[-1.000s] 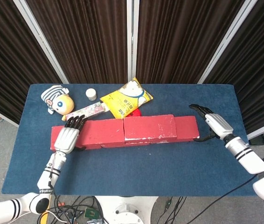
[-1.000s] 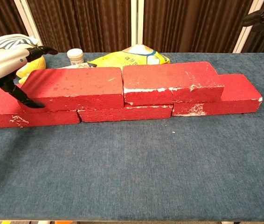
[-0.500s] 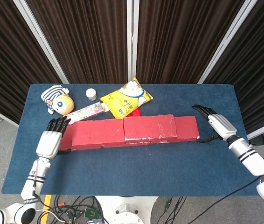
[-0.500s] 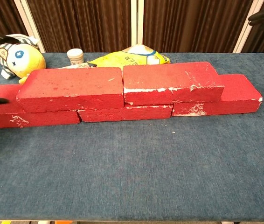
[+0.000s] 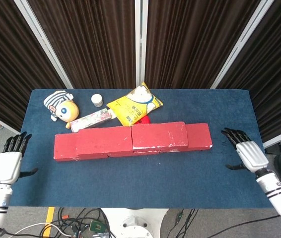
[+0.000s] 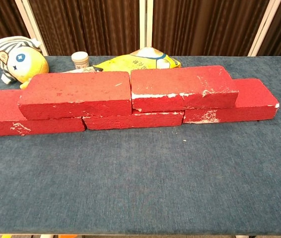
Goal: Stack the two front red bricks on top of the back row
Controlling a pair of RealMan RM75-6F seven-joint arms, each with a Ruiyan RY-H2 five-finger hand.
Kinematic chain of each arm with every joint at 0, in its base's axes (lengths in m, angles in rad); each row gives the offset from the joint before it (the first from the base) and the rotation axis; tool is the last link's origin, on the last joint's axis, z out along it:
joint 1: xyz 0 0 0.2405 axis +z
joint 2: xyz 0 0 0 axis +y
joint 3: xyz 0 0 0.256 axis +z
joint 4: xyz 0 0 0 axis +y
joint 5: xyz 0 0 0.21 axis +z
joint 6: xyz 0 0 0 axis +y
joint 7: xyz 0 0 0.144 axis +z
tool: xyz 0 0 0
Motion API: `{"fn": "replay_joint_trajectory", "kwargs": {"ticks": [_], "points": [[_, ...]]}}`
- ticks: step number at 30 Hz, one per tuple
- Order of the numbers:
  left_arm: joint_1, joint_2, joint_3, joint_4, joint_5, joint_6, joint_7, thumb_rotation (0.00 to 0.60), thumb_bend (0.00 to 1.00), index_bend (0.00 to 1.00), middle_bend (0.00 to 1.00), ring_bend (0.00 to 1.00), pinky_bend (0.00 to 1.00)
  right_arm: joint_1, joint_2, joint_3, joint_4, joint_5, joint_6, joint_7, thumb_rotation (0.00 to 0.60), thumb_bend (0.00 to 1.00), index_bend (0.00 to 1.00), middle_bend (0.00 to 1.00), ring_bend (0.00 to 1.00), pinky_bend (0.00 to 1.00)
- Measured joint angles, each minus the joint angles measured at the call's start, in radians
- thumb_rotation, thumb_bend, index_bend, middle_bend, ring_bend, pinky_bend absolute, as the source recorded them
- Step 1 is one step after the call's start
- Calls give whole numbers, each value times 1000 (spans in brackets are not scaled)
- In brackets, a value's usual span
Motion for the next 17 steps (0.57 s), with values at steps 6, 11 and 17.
{"fn": "replay_joint_trajectory", "kwargs": {"ticks": [6, 11, 17], "points": [[56, 45, 33, 21, 29, 25, -71, 600, 0, 0, 0, 0, 0, -127, -36, -32, -4, 21, 118, -91, 600, 0, 0, 0, 0, 0], [86, 56, 50, 67, 62, 39, -80, 600, 0, 0, 0, 0, 0, -219, -75, -34, 14, 53, 206, -171, 600, 0, 0, 0, 0, 0], [113, 47, 53, 98, 69, 38, -112, 600, 0, 0, 0, 0, 0, -267, -102, -20, 71, 87, 215, -159, 600, 0, 0, 0, 0, 0]]}}
